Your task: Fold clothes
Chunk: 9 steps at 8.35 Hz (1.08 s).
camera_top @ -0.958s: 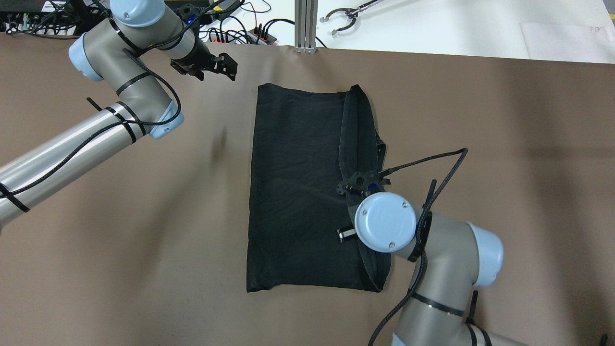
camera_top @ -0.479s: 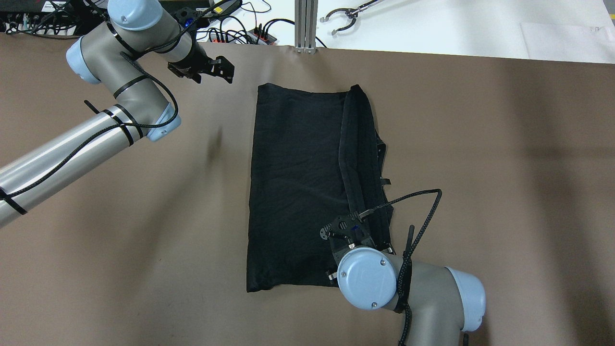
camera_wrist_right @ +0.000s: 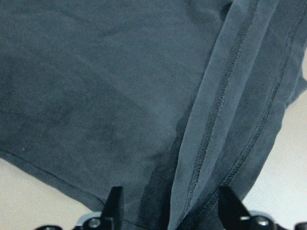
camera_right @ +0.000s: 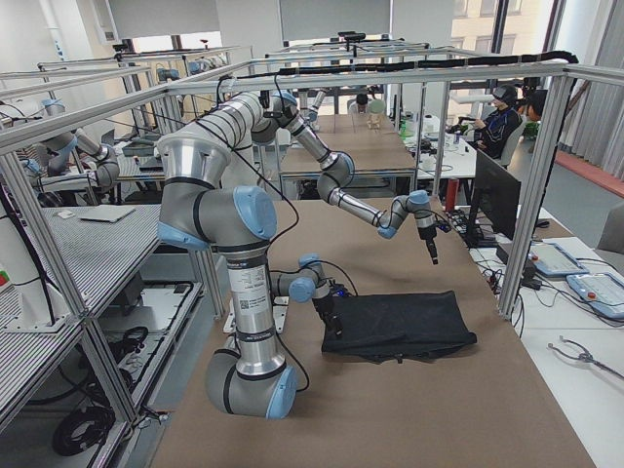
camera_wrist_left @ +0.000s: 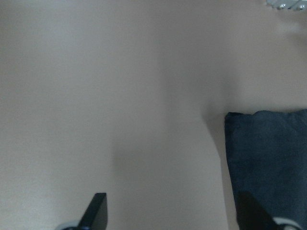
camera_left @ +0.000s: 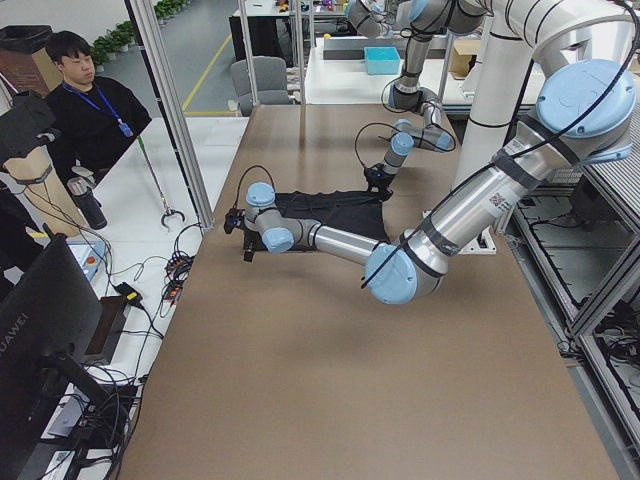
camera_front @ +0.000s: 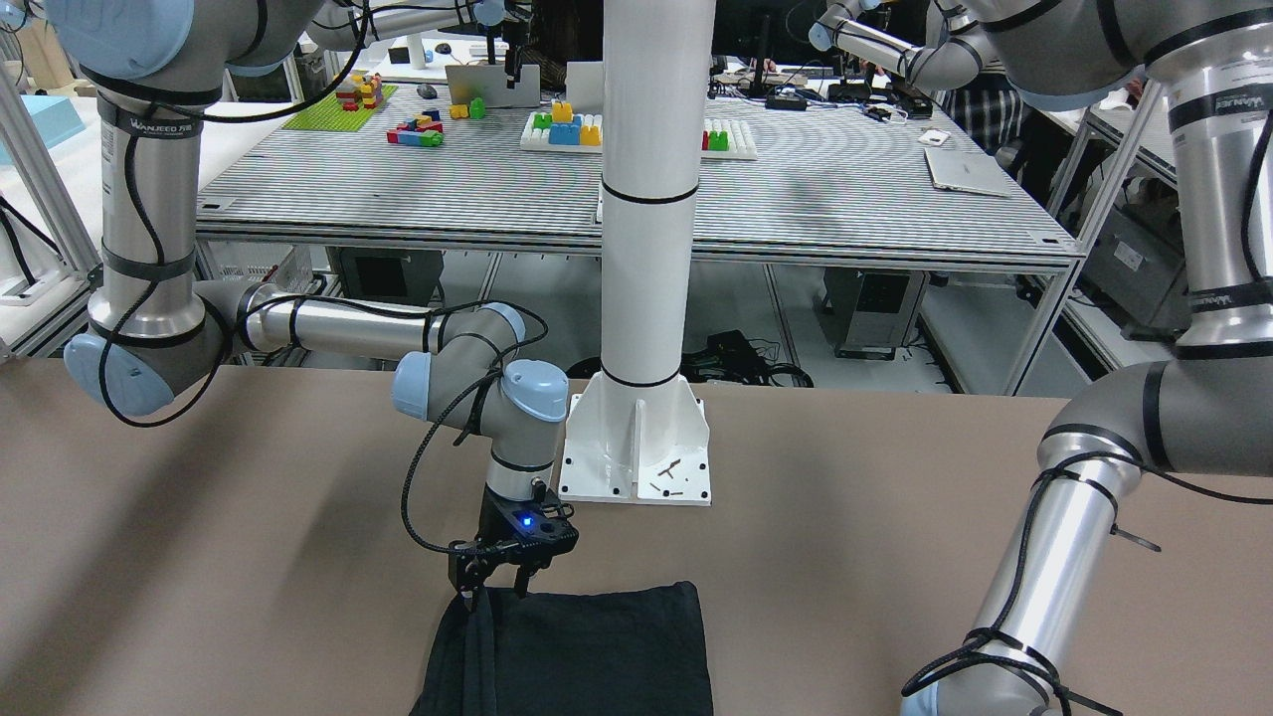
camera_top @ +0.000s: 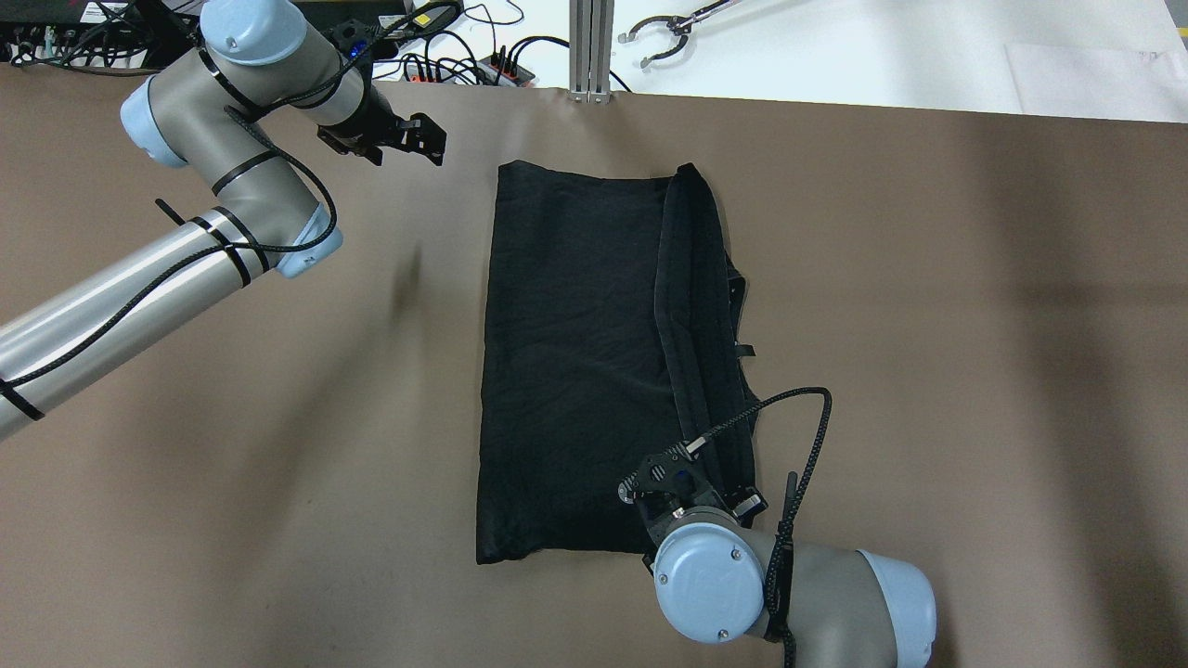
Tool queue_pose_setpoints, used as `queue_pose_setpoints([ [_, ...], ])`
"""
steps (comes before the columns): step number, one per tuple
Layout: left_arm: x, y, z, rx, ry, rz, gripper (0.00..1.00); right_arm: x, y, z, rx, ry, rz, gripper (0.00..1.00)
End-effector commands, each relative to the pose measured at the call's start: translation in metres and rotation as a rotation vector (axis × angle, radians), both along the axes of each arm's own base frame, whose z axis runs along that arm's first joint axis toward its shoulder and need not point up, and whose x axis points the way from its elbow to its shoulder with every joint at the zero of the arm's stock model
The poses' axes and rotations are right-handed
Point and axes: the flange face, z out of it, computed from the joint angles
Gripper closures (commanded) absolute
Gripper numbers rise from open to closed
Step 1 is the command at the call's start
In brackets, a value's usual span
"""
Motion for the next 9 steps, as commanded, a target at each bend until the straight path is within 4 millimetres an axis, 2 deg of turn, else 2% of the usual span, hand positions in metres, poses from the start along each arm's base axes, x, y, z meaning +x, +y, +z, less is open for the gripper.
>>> queue_pose_setpoints([
  [1,-0.0008,0.0036,0.0042,0.000,0.000,0.002,0.05,0.0020,0.0004,0.0077,0.021,0.022,-0.031,0.43],
  [3,0.0038,0.0058,0.0029,0.001,0.001,0.008,0.05,0.0024,-0.0005,0.0100,0.021,0.026,-0.031,0.56],
  [5,0.0039,0.0056,0.0017,0.002,0.002,0.007,0.05,0.0035,-0.0001,0.0130,0.017,0.029,-0.031,0.61],
  [6,0.0040,0.0054,0.0004,0.003,0.003,0.007,0.05,0.0035,-0.0002,0.0128,0.019,0.028,-0.030,0.68],
  [7,0.0040,0.0054,0.0004,0.004,0.003,0.008,0.05,0.0035,-0.0002,0.0126,0.018,0.026,-0.028,0.79],
  [8,0.0040,0.0054,0.0004,0.004,0.003,0.008,0.05,0.0043,-0.0009,0.0118,0.019,0.023,-0.027,0.96],
  [9,0.0052,0.0060,0.0004,0.004,0.003,0.009,0.05,0.0052,-0.0018,0.0111,0.019,0.021,-0.022,1.00],
])
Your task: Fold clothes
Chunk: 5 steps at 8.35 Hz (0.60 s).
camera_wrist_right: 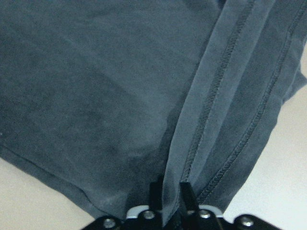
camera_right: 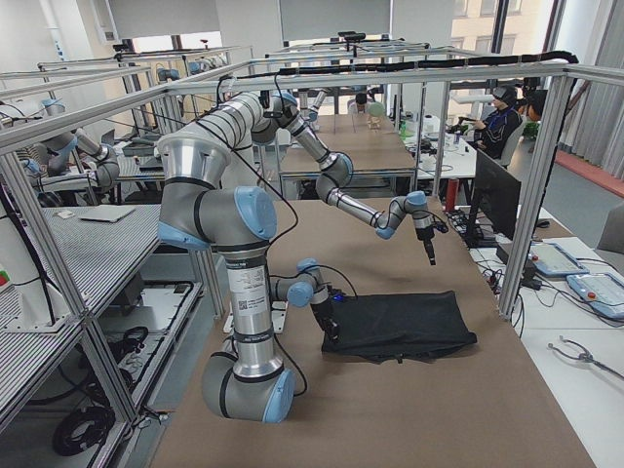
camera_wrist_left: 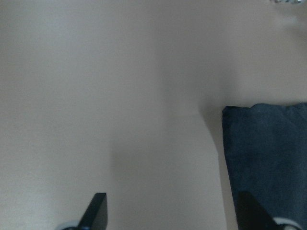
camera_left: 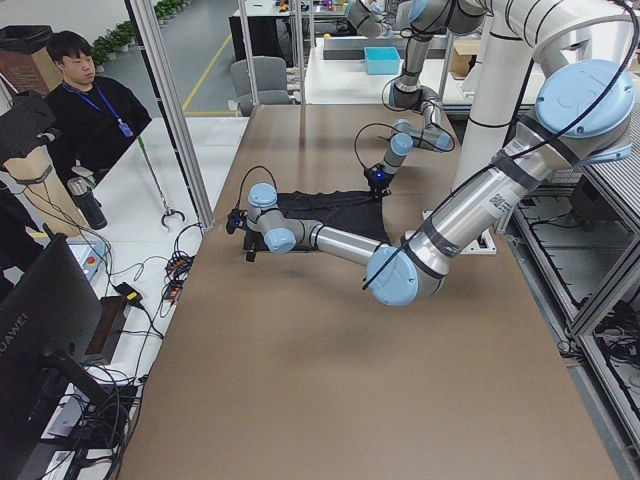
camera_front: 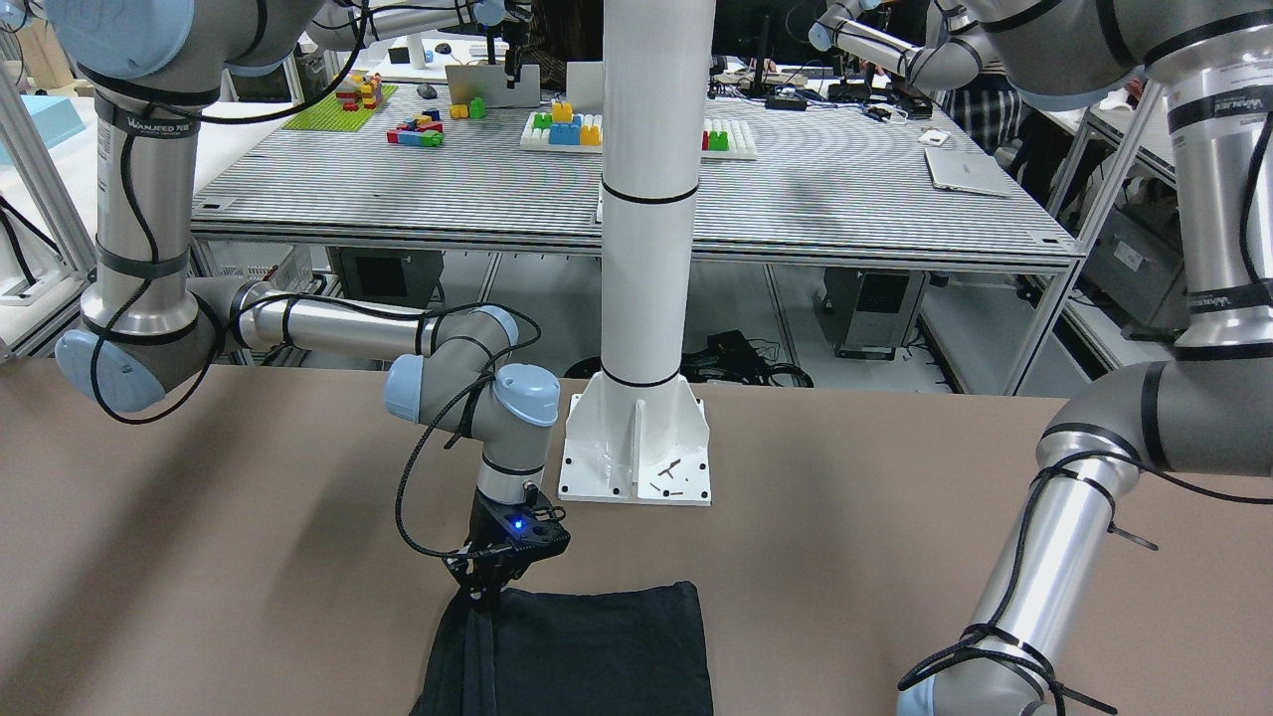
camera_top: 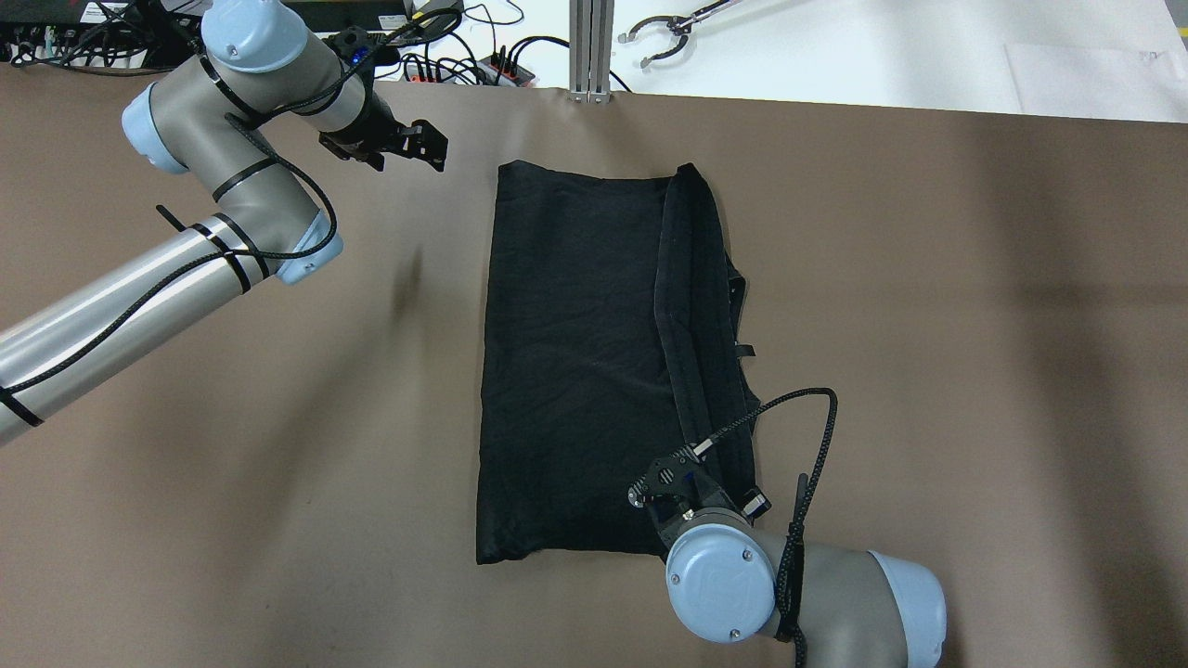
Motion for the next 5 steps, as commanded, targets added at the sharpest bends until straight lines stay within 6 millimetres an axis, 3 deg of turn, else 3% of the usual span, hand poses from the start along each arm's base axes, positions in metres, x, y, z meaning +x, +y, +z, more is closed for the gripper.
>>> queue_pose_setpoints([
  [1,0.002,0.001,0.000,0.001,0.000,0.003,0.05,0.008,-0.009,-0.004,0.002,-0.011,0.020,1.00],
  [3,0.004,0.002,0.000,0.001,-0.001,0.005,0.05,0.026,-0.023,-0.010,0.000,-0.030,0.052,1.00],
  [5,0.005,0.002,0.001,0.000,-0.002,0.005,0.05,0.058,-0.012,0.020,-0.034,-0.012,0.062,1.00],
])
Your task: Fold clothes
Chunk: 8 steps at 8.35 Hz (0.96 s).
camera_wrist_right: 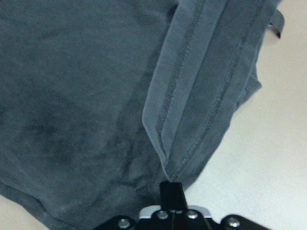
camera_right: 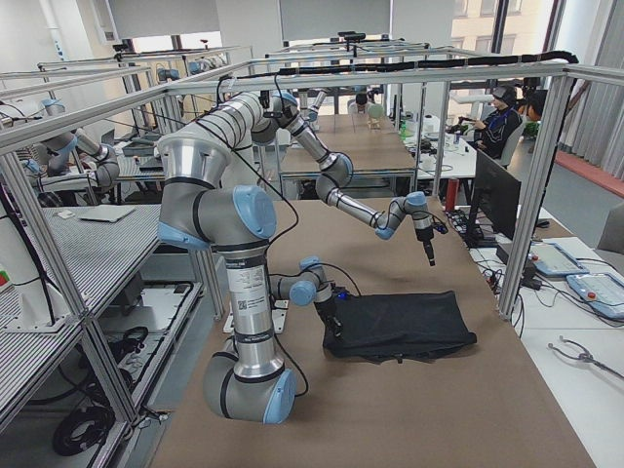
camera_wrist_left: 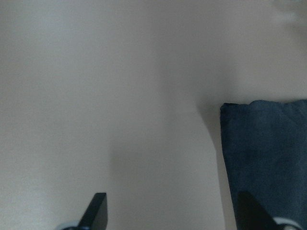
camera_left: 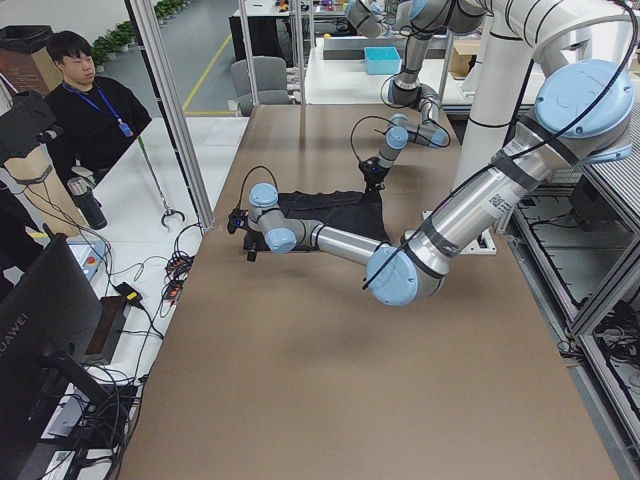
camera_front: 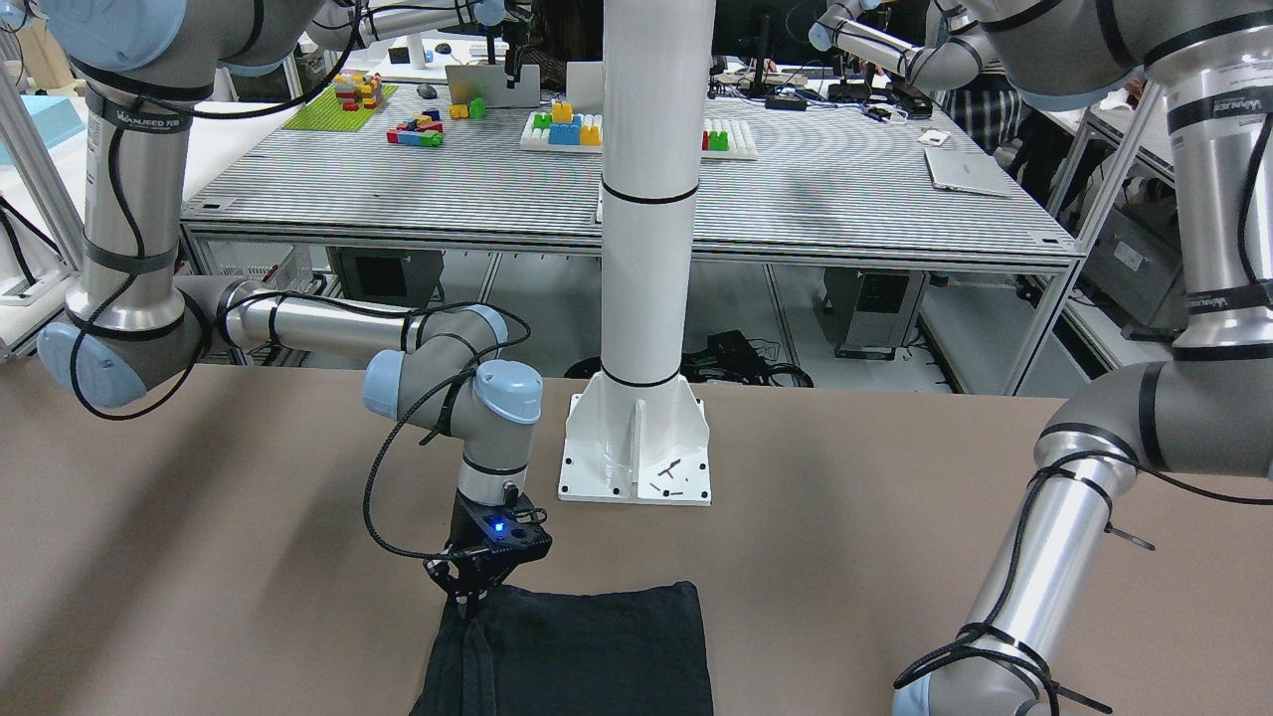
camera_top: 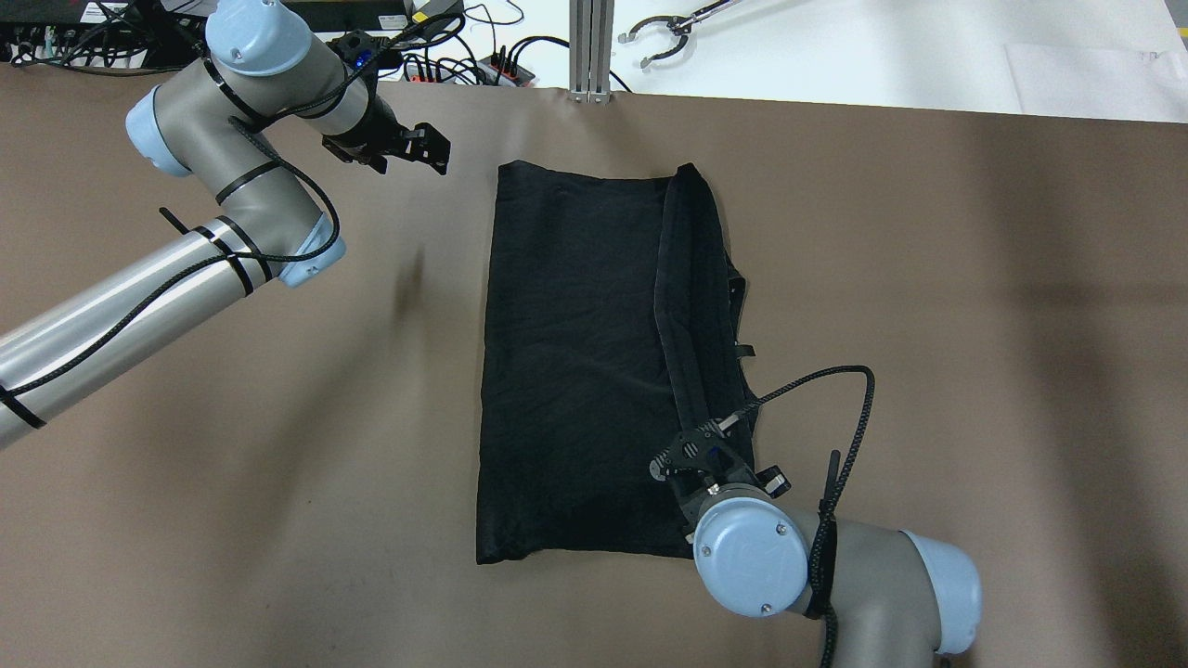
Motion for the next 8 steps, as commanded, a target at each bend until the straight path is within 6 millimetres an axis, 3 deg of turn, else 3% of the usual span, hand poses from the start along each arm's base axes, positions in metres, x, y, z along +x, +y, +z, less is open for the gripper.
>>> queue_pose_setpoints([
  [1,0.002,0.001,0.001,-0.001,-0.001,0.002,0.05,0.046,0.013,0.027,-0.029,0.009,0.019,1.00],
  [2,0.002,0.001,0.001,-0.001,-0.001,0.002,0.05,0.048,0.018,0.034,-0.056,0.005,0.048,1.00],
  [4,0.004,0.002,0.000,0.000,0.000,0.005,0.05,0.030,0.047,0.039,-0.131,-0.032,0.115,1.00],
  [5,0.004,0.002,0.000,0.000,-0.001,0.004,0.05,0.023,0.053,0.040,-0.143,-0.033,0.121,0.75],
  [6,0.004,0.002,0.000,0.000,0.000,0.005,0.05,0.022,0.053,0.034,-0.142,-0.053,0.120,0.43],
  [8,0.004,0.002,0.000,0.000,0.000,0.005,0.05,0.029,0.033,0.023,-0.119,-0.124,0.137,0.30],
])
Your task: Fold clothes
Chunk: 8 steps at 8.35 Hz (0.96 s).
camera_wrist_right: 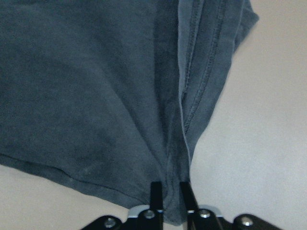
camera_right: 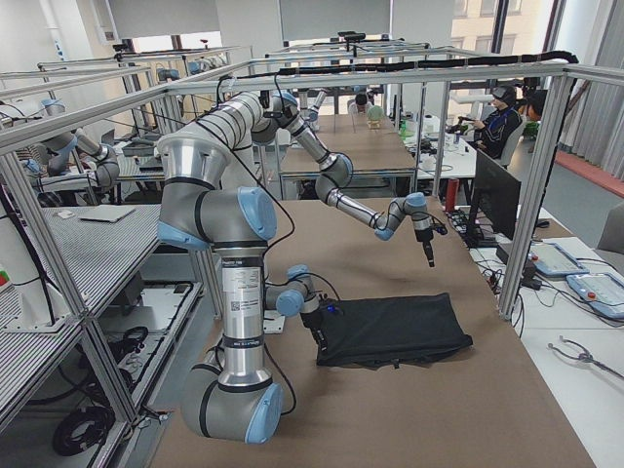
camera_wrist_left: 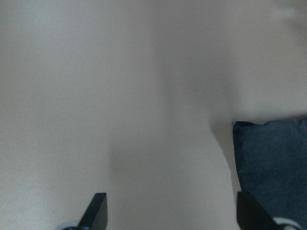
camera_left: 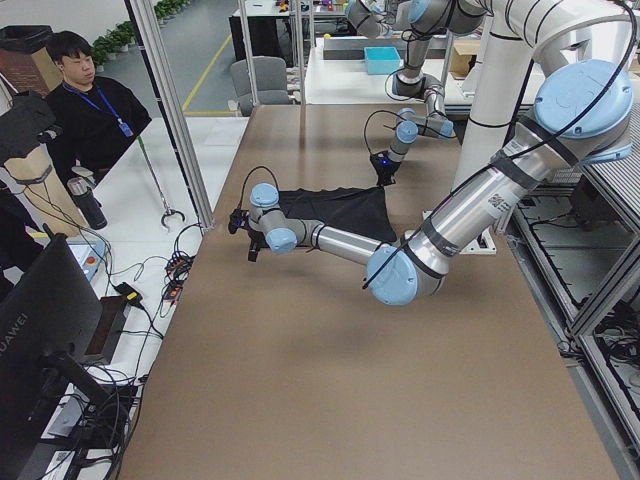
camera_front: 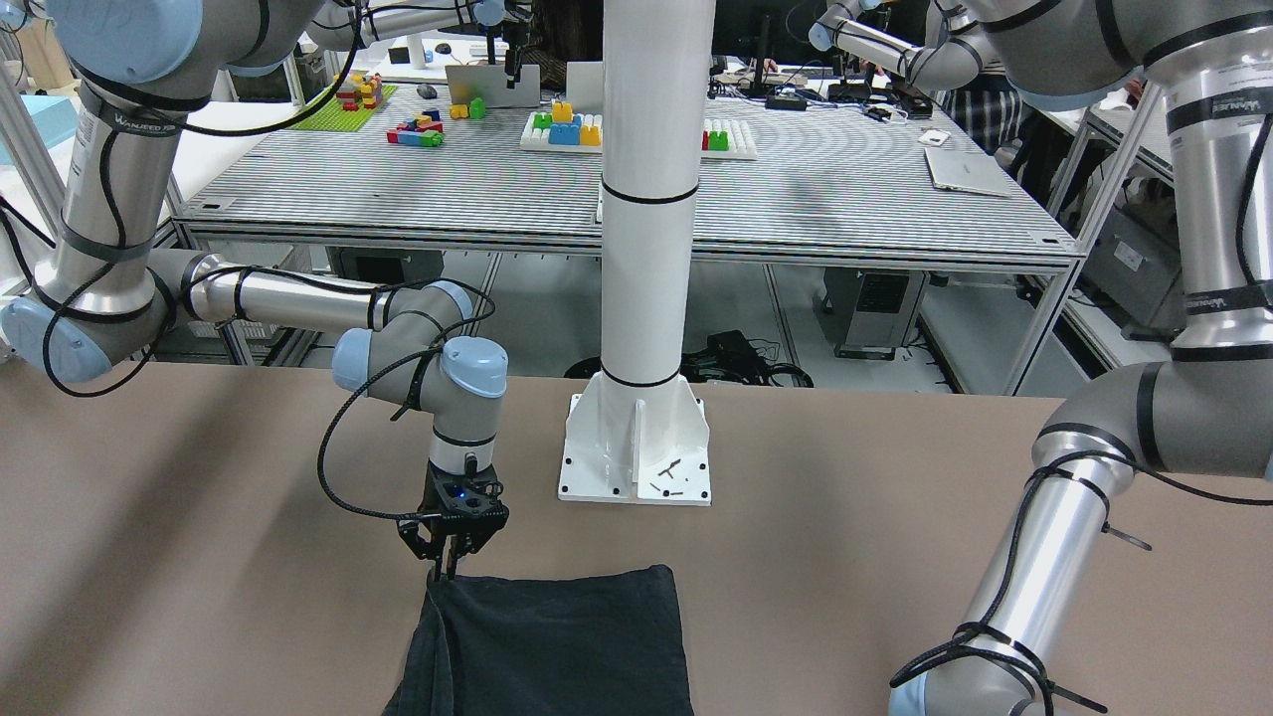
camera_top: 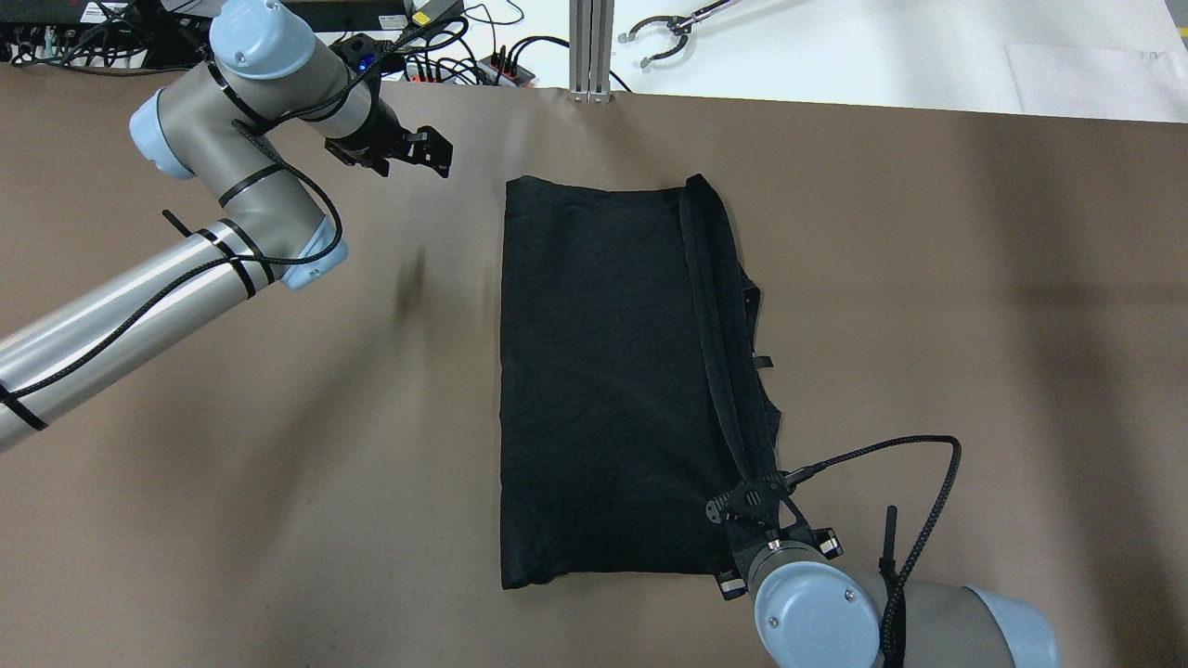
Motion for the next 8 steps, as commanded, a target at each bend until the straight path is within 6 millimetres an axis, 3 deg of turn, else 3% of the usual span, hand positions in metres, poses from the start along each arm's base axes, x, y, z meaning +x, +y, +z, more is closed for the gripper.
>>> queue_pose_setpoints([
  [1,0.001,0.001,0.001,-0.001,-0.001,0.002,0.05,0.012,-0.039,-0.024,0.047,-0.069,0.035,0.30],
  [4,0.001,0.001,0.001,0.000,0.000,0.002,0.05,-0.009,-0.118,-0.030,0.067,-0.008,0.060,0.30],
  [5,0.002,0.002,0.001,0.000,0.000,0.003,0.05,-0.011,-0.133,-0.019,0.076,0.032,0.030,0.30],
  [8,0.002,0.002,0.001,-0.001,0.000,0.001,0.05,-0.038,-0.148,0.016,0.087,0.025,0.028,0.30],
])
